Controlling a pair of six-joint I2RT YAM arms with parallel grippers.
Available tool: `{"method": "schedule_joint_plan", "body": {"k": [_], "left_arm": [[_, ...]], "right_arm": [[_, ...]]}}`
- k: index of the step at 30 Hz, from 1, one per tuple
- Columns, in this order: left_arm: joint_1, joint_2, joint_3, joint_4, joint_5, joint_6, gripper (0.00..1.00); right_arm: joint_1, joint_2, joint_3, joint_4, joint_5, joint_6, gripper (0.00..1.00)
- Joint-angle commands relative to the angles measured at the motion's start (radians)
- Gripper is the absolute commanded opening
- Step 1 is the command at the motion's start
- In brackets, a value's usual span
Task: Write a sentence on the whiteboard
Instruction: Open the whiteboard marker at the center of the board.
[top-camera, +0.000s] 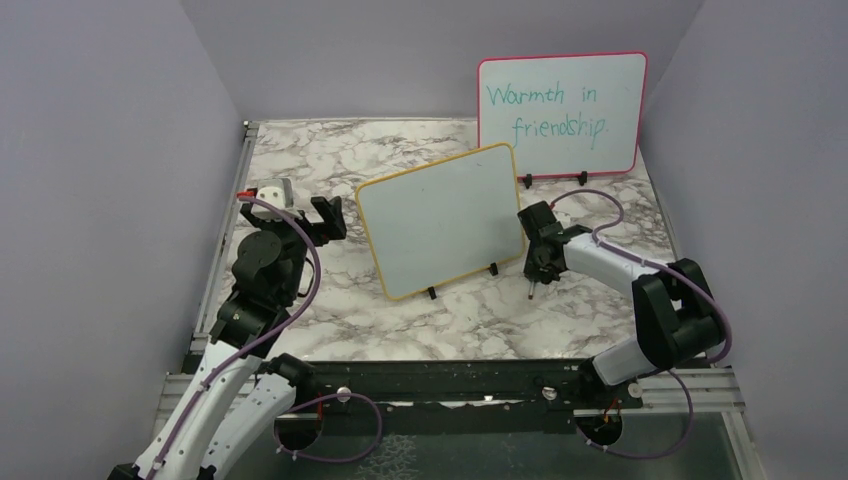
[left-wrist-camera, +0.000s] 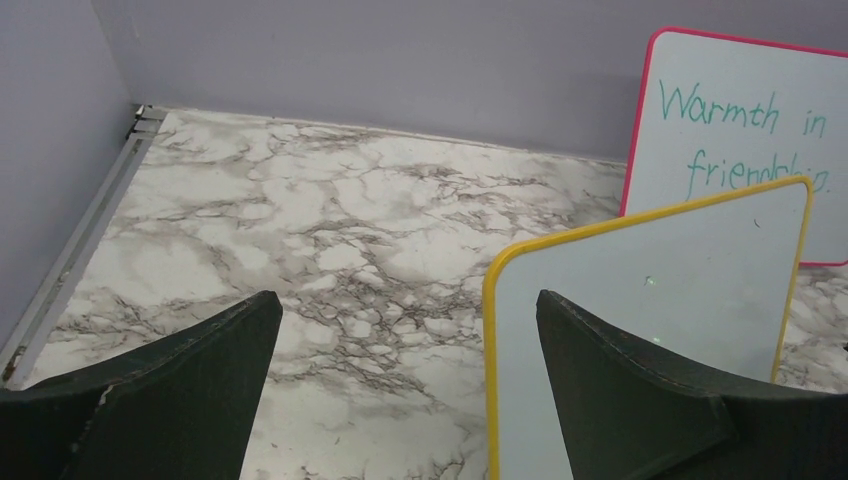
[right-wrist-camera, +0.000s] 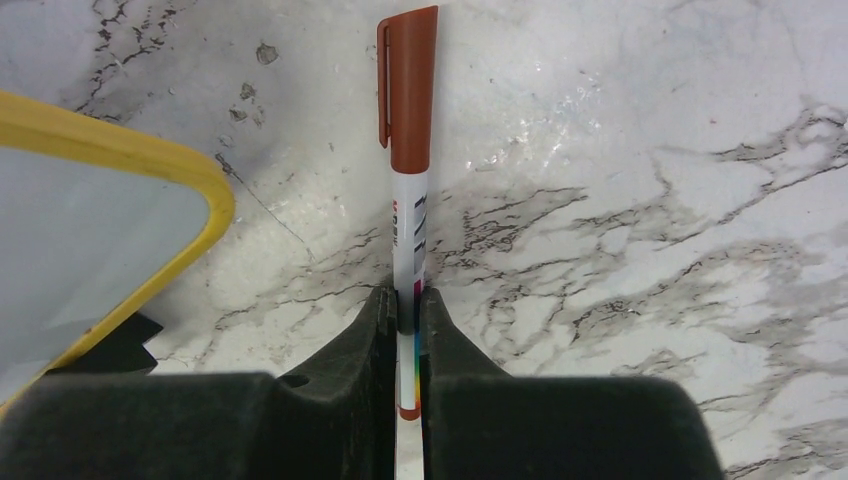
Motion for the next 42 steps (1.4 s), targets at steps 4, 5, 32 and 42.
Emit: {"method": "schedule_joint_plan", "body": {"k": [4, 5, 32, 42], "left_arm": [[0.004, 0.017, 0.010, 0.002, 0.142, -0.063, 0.99], [0.004, 0.023, 0.020, -0.008, 0.161, -0.072, 0.99], [0.004, 0.270, 0.214, -0.181, 0.765, -0.412, 0.95], [0.003, 0.316, 0.161, -0.112, 0.811, -0.508, 0.88]], "right_arm": [[0.005, -0.115, -0.032, -0.026, 0.026, -0.016, 0.02], [0.004, -0.137, -0.031, -0.027, 0.022, -0.034, 0.01], [0.295, -0.373, 0.195, 0.132, -0.335, -0.524, 0.01], [0.432, -0.290, 0.277, 0.205, -0.397, -0.642, 0.00]]}}
